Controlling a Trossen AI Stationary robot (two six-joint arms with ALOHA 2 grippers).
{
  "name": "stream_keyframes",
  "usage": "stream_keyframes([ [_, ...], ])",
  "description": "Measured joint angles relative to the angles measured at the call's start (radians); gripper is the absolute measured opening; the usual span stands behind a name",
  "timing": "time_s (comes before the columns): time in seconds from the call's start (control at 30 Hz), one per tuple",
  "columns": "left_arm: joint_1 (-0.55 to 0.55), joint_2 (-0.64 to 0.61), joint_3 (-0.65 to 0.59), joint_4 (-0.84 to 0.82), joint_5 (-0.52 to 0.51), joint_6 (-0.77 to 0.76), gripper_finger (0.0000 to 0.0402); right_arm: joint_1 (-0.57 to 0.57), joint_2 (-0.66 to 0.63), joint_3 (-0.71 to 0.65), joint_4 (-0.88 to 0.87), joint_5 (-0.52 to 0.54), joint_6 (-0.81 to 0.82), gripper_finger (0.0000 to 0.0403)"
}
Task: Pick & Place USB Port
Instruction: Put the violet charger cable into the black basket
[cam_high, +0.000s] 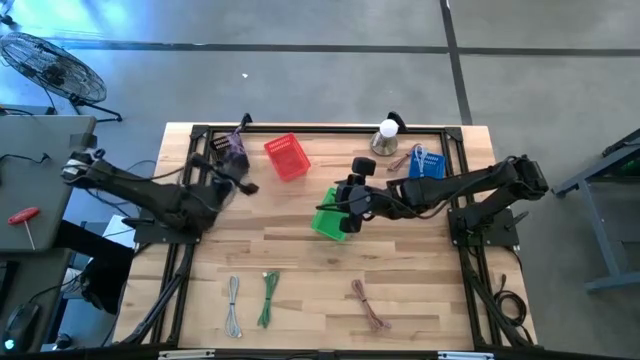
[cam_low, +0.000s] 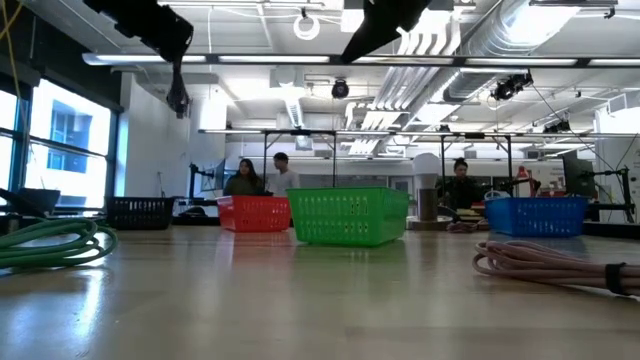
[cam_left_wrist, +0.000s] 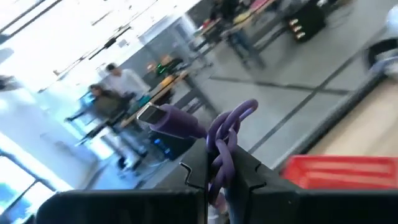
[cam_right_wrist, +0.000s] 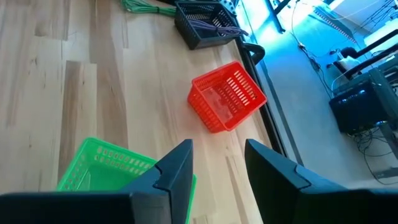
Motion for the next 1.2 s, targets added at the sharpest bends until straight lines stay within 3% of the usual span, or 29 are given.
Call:
stream_keyframes([
  [0.17,0.132,-0.083,0.000,-0.036,0.000,0.114,0.0015,0.000,0.000,0.000,-0.008,0.000,0.001,0.0138],
  [0.3,0.256,-0.161,0.000,-0.129,0.000,0.061,0.0021,0.000,0.000,0.000,-0.011,0.000,0.003,0.0138],
  [0.47,0.369,-0.228,-0.033,-0.340,0.012,-0.234,0.0013,-0.001,0.000,0.000,-0.015,0.000,0.004,0.0138],
  [0.87,0.389,-0.180,-0.184,-0.812,0.356,-1.157,0.0013,-0.001,0.000,0.000,-0.019,-0.006,0.004,0.0138],
  [1.0,0.389,-0.142,-0.192,-0.877,0.456,-1.312,0.0013,-0.001,0.000,0.000,-0.027,-0.006,0.023,0.0138],
  [1.2,0.389,-0.086,-0.192,-0.886,0.557,-1.381,0.0013,0.000,0.000,0.000,-0.037,-0.010,0.048,0.0138],
])
